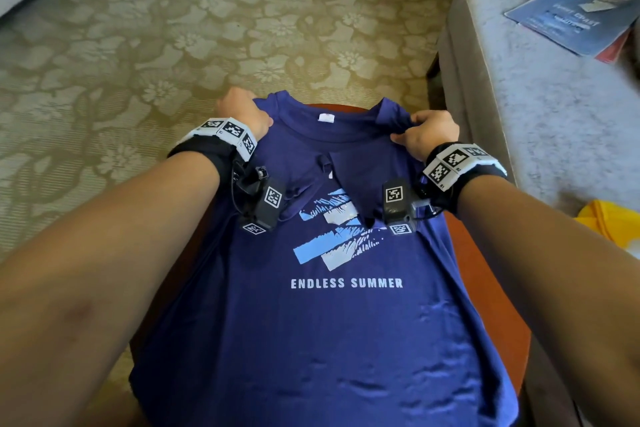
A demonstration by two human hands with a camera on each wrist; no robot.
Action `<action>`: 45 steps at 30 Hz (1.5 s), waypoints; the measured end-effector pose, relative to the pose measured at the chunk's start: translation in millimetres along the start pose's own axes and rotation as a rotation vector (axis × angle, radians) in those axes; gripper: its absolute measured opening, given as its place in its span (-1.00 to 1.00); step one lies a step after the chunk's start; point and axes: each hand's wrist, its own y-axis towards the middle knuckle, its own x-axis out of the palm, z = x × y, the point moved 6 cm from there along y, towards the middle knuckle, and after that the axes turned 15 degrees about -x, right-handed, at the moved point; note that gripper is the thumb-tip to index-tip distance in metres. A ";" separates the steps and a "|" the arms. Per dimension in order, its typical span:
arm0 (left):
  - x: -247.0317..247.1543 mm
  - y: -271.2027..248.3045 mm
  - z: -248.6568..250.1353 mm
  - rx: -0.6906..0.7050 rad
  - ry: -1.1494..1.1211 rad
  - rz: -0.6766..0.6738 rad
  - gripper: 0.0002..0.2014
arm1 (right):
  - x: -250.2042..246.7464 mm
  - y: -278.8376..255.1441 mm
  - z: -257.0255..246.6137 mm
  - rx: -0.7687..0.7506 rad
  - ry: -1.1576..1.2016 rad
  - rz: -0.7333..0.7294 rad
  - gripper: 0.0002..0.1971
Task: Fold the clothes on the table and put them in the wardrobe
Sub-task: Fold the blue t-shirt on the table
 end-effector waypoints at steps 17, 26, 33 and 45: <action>-41.9 -6.9 32.5 0.083 -0.332 0.001 -0.70 | -62.5 -11.7 -27.9 -0.113 0.090 0.235 -0.79; -92.0 -108.4 -19.2 0.162 -0.338 -0.025 -0.74 | -89.3 -122.7 -20.9 -0.111 0.123 0.219 -0.87; -83.1 -181.9 -81.8 0.156 -0.236 -0.151 -0.67 | -81.0 -203.9 14.8 -0.045 0.071 0.087 -0.78; -77.5 -167.6 -81.5 0.015 -0.040 -0.290 -0.81 | -73.1 -199.4 25.5 0.033 0.042 -0.001 -0.79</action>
